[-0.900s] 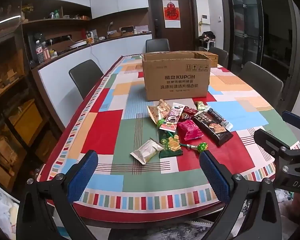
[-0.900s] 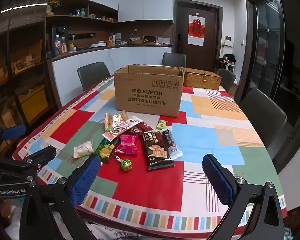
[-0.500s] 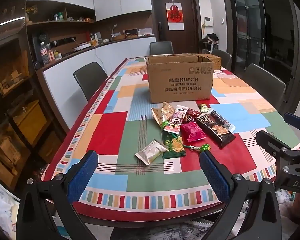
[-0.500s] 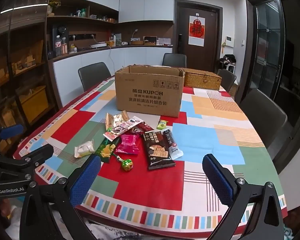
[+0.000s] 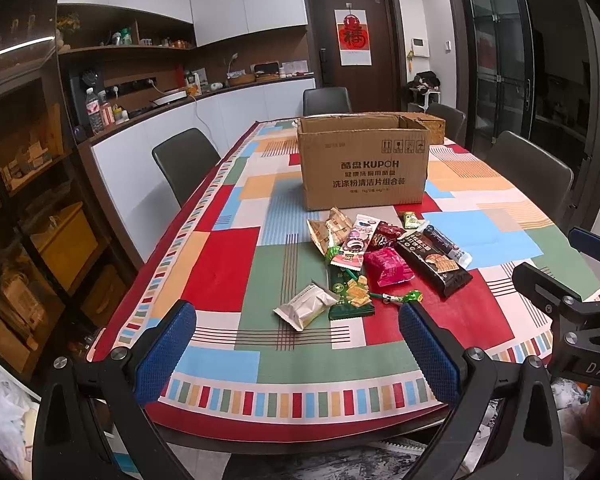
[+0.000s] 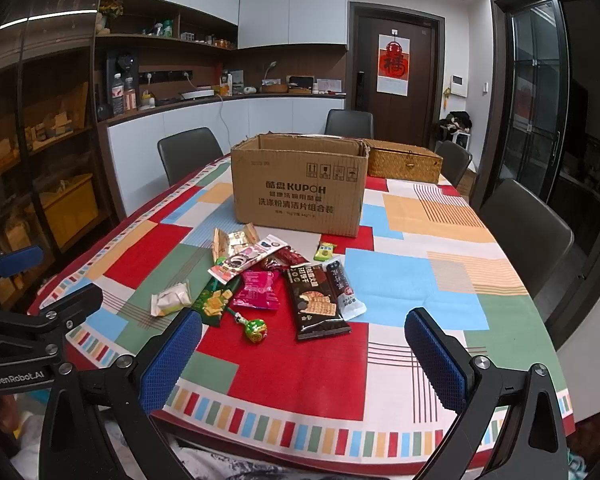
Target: Organize snacks
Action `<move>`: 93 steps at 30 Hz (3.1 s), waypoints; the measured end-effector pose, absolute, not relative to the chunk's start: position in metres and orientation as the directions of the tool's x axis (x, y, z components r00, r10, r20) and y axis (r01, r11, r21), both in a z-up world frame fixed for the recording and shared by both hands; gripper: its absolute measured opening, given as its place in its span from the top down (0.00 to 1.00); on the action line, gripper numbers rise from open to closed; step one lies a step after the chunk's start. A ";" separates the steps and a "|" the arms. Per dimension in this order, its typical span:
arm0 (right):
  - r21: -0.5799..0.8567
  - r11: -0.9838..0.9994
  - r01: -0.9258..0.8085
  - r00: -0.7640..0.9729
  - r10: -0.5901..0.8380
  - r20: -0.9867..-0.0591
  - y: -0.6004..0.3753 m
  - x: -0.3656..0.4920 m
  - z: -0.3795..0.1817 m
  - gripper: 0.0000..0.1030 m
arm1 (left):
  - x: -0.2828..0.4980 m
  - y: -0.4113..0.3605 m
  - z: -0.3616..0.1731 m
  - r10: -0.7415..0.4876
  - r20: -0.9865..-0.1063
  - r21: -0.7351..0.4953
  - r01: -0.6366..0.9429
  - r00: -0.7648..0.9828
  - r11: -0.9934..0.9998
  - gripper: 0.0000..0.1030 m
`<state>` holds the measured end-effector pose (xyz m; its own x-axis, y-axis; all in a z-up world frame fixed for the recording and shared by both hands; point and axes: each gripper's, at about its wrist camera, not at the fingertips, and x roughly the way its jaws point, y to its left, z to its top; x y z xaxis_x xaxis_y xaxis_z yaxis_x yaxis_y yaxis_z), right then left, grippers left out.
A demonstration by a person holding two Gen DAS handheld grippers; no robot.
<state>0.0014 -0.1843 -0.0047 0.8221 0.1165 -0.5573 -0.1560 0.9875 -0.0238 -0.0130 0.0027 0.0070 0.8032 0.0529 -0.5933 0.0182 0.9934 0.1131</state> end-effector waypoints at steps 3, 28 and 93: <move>-0.025 0.987 -0.156 0.824 0.116 -0.555 -0.184 0.001 -0.005 0.01 | -0.013 0.003 0.008 0.054 -0.592 0.114 0.017 0.804 0.993 0.00; -0.025 0.987 -0.156 0.828 0.117 -0.549 -0.183 -0.001 -0.004 0.01 | -0.014 0.003 0.010 0.055 -0.591 0.115 0.016 0.805 0.993 0.00; -0.041 0.957 -0.288 0.644 0.162 -0.747 -0.143 0.081 -0.051 0.11 | 0.064 0.024 -0.040 -0.050 -0.721 0.082 0.158 0.691 0.984 0.21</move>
